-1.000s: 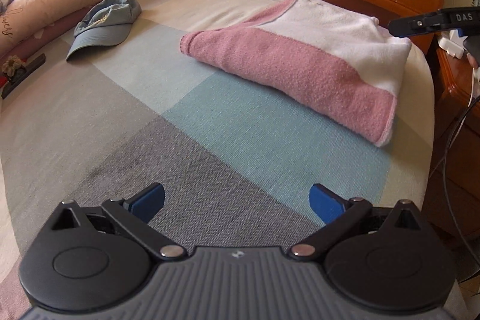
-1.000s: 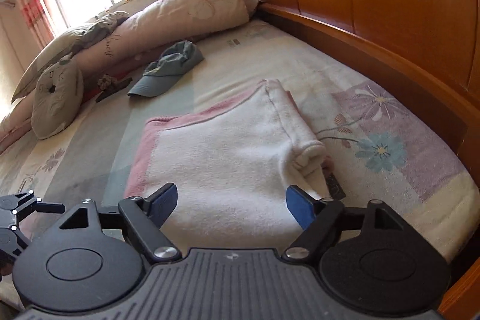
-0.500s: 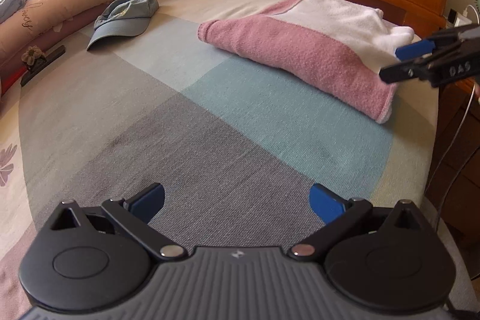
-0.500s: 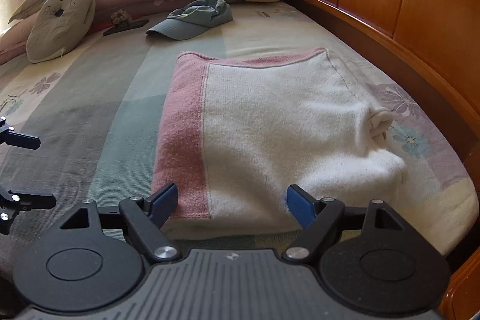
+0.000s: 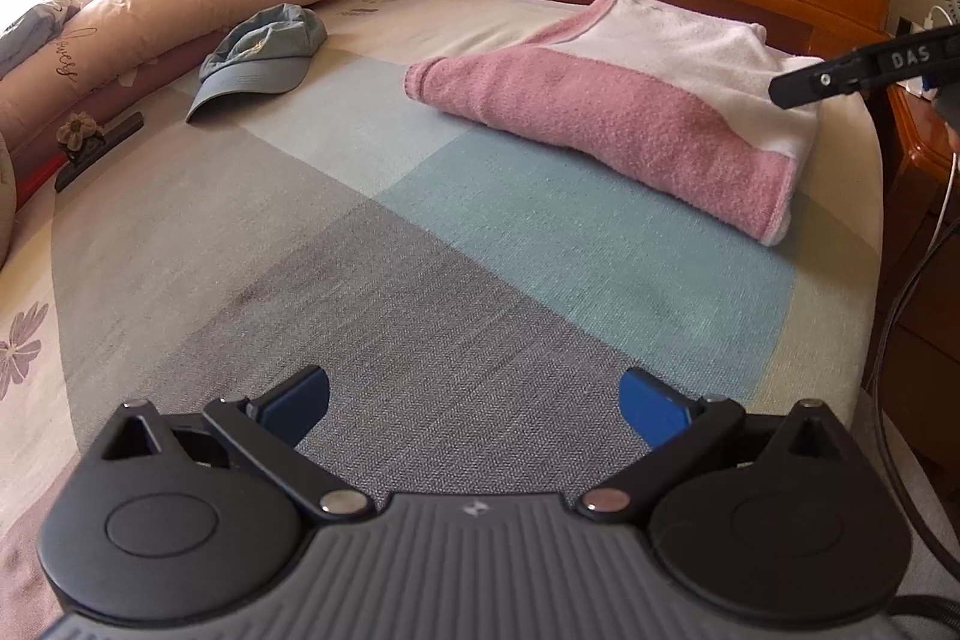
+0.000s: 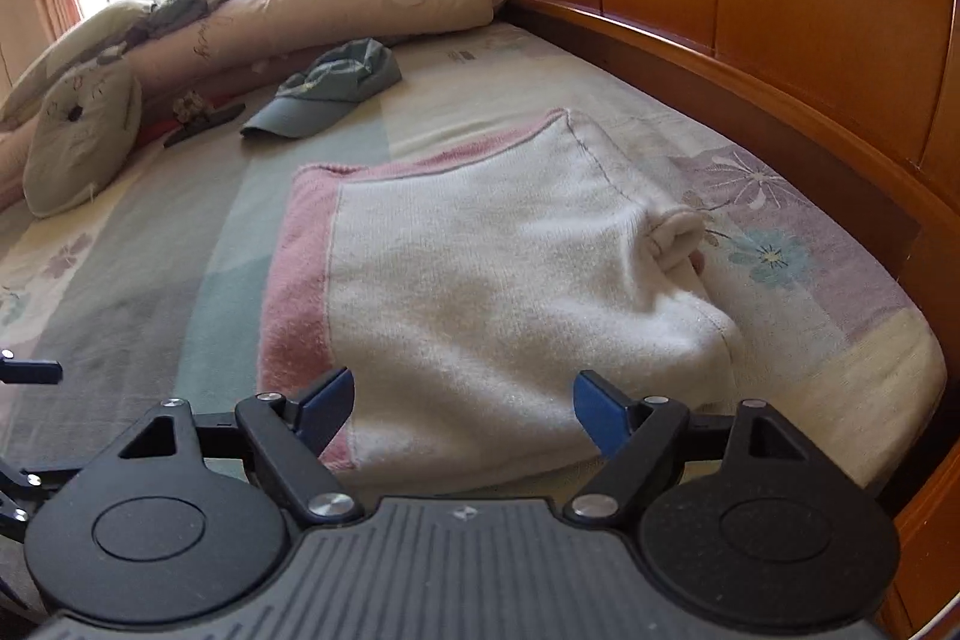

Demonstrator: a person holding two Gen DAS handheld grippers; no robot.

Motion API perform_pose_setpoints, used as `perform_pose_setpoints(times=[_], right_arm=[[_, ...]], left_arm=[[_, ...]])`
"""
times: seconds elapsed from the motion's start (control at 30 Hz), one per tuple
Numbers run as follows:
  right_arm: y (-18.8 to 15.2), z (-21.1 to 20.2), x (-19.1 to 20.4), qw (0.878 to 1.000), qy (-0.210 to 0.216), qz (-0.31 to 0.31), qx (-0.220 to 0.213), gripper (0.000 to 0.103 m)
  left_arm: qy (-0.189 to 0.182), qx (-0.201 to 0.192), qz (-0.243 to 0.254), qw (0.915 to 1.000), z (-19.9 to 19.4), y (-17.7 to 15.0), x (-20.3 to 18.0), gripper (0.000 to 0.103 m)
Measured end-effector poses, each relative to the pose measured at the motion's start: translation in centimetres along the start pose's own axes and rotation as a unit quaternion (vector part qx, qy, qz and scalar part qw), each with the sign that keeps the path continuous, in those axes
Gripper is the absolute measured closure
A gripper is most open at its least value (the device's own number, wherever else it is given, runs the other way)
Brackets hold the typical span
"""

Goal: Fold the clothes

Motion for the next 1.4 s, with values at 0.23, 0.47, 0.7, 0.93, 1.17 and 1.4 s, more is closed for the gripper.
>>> perform_pose_setpoints(times=[0.23,0.47,0.7,0.93,1.17,1.4], right_arm=[[1.4,2.7,1.3,1.000,0.013,-0.011,0.010,0.016],[4.3,5.4,2.2,0.998,-0.015,-0.052,-0.010,0.005],[6.1,6.5,0.8,0.998,-0.030,-0.060,-0.013,0.004],[9.8,10.6,-4.3,0.998,-0.054,-0.022,-0.023,0.004],[9.4,11.1,-6.2,0.998,-0.059,0.016,-0.024,0.000],[11.3,13.3,-5.9,0.999,-0.052,0.000,-0.018,0.000]], left_arm=[[-0.005,0.010,-0.017,0.9998,0.3,0.1,0.0,0.001],[0.003,0.015,-0.021,0.9997,0.6,0.1,0.5,0.001],[0.016,0.013,-0.010,0.9997,0.6,0.1,1.1,0.001],[0.011,0.016,-0.034,0.9992,1.1,0.4,1.6,0.001],[0.015,0.020,-0.047,0.9986,1.7,0.6,2.5,0.001],[0.016,0.021,-0.063,0.9977,1.7,0.8,2.5,0.001]])
Point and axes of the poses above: each gripper's, at about its wrist camera, not at the fingertips, and z roughly the way its jaws point, x to its left, y to its top, the point moved 1 cm from there along z, roughly the way its jaws point, and after that the axes turned 14 degrees about y, right-handed, at the moved point
